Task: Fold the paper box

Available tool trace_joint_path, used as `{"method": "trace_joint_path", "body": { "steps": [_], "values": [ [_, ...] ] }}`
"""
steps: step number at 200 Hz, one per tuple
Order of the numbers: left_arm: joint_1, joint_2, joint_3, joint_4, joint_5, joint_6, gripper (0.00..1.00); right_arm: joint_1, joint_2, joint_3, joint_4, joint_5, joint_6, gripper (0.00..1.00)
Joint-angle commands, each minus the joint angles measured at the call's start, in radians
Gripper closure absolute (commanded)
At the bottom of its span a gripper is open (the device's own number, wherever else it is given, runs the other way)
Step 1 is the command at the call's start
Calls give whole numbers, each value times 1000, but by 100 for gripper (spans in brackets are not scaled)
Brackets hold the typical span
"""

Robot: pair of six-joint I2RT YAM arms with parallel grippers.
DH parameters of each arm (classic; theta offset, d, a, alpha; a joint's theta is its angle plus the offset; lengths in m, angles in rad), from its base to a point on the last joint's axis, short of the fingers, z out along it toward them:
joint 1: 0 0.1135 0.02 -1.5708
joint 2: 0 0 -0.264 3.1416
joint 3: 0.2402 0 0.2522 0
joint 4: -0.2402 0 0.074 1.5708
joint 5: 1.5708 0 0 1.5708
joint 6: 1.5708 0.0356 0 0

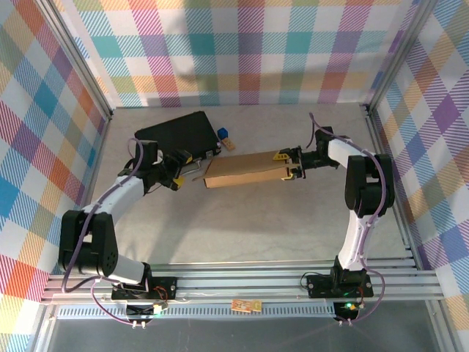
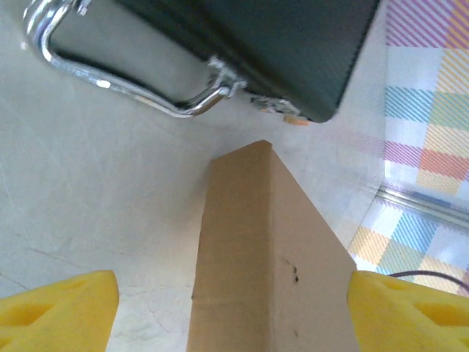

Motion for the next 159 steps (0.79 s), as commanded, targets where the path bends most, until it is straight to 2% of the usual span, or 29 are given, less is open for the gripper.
{"method": "trace_joint_path", "body": {
  "steps": [1,22,110,159],
  "values": [
    [-16,19,-24,83,54,-220,20,-10,29,23,-93,-53,77,56],
    [-48,46,-59,214,59,-347,18,-19,48,31,-113,-65,76,56],
    [-138,257,-82,445,201,-703,20,-34,90,39,-145,-87,59,57],
    [-172,317,-67,594,174,-822,21,-33,103,38,-157,-86,36,57]
  ]
}}
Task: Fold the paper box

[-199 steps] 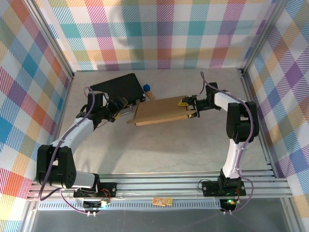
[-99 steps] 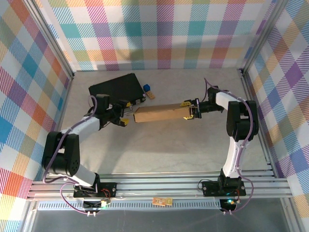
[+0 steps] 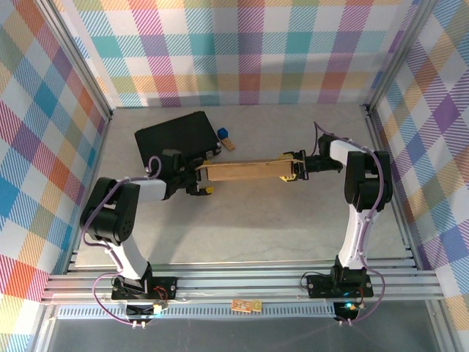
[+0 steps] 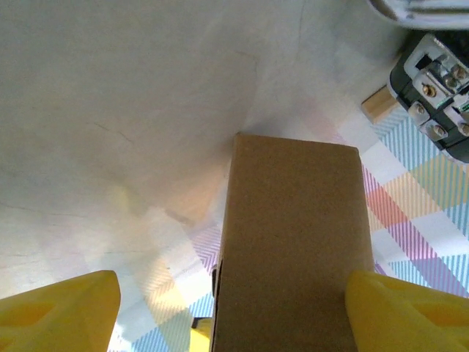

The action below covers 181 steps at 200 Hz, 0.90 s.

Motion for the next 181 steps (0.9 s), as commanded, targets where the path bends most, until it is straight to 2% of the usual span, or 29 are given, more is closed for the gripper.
{"method": "trace_joint_path", "body": {
  "steps": [1,46,90,118,153,181],
  "values": [
    [-31,27,15,121,31,-100,21,9,22,19,-44,4,-24,57],
    [-36,29,33,137,-4,-130,21,6,28,16,-77,15,-61,59],
    [19,-101,-17,-61,-52,-104,20,-4,12,2,-88,22,-78,61],
    [45,-81,-6,9,-7,-131,19,-2,3,-1,-92,23,-81,61],
    [4,-32,52,55,56,-147,19,1,2,-3,-93,21,-79,61],
    [-22,-25,35,83,72,-160,21,0,8,5,-90,18,-76,61]
  ]
}}
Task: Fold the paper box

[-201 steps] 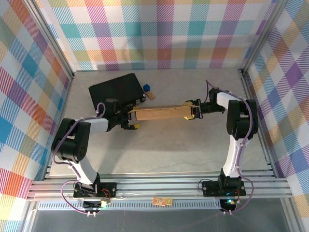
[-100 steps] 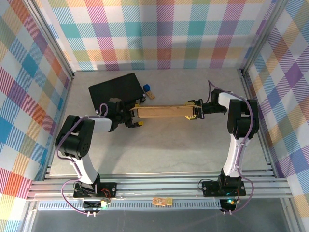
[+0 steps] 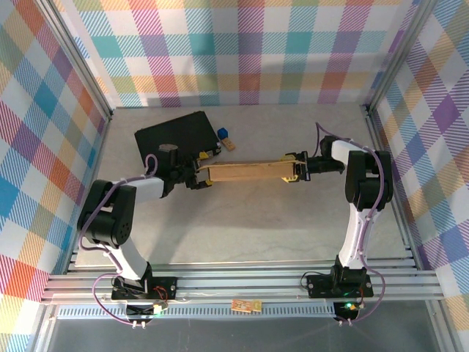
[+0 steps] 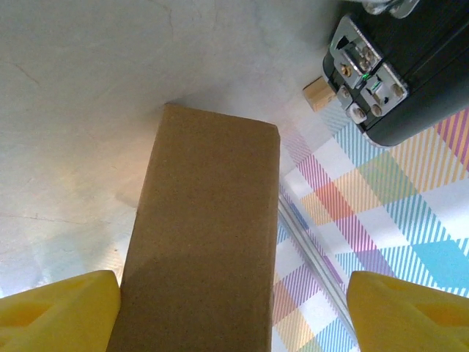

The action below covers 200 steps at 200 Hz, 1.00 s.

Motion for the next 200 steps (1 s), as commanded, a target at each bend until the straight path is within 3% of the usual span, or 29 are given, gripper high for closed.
{"method": "trace_joint_path", "body": {
  "steps": [1,68,85,109,134,164,200],
  "values": [
    [-39,12,8,62,72,-35,21,16,-2,4,-34,22,-5,61],
    [-123,54,21,171,48,-101,25,17,19,24,-30,18,-2,61],
    [-136,60,10,198,39,-117,32,17,22,25,-30,18,-2,61],
    [-137,43,-22,204,18,-137,53,15,21,26,-31,21,-6,61],
    [-137,9,-28,168,2,-147,61,12,18,50,-62,52,-38,46],
    [-130,-84,-23,-15,-27,-141,65,-11,-38,67,-60,157,-39,33],
    [-86,-207,67,-489,-13,-45,71,-52,-157,92,-44,295,-53,30]
  ]
}}
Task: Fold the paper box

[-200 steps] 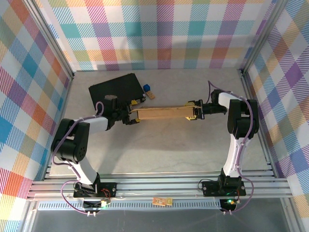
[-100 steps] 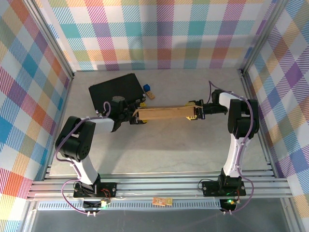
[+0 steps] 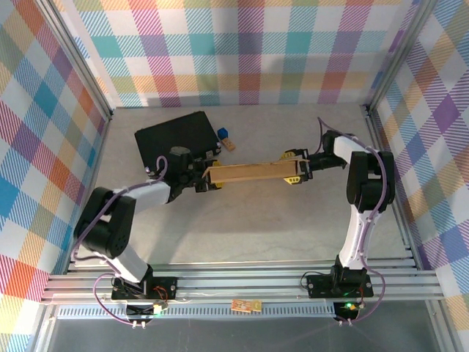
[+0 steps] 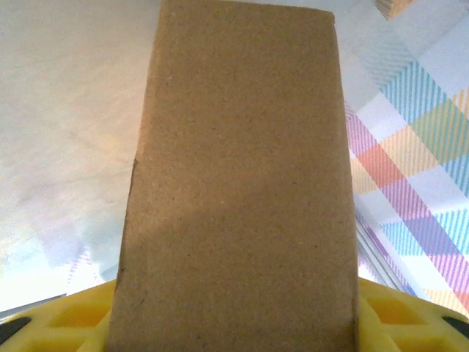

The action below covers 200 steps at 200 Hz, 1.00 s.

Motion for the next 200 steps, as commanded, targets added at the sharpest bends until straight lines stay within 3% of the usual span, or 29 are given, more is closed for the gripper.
{"method": "trace_joint_path", "body": {
  "steps": [1,27,59,76,94,109,131,167,200],
  "values": [
    [31,-91,75,-369,22,-40,71,-35,-114,44,-8,121,-29,30],
    [70,-151,132,-640,-5,7,72,-60,-224,53,16,232,-75,29],
    [96,-167,148,-749,-15,18,72,-47,-420,19,103,479,-192,34],
    [108,-161,151,-789,-20,32,72,10,-615,-112,284,633,-318,40],
    [119,-145,162,-841,-21,44,73,147,-754,-208,371,813,-526,51],
    [136,-128,183,-897,-21,75,73,228,-824,-294,447,833,-666,58],
    [166,-101,224,-992,-18,118,73,261,-876,-375,528,810,-796,56],
    [204,-58,260,-1051,-35,139,73,262,-812,-289,392,752,-1029,51],
    [222,8,268,-1058,-26,158,73,266,-741,-236,325,661,-1139,42]
  ]
}}
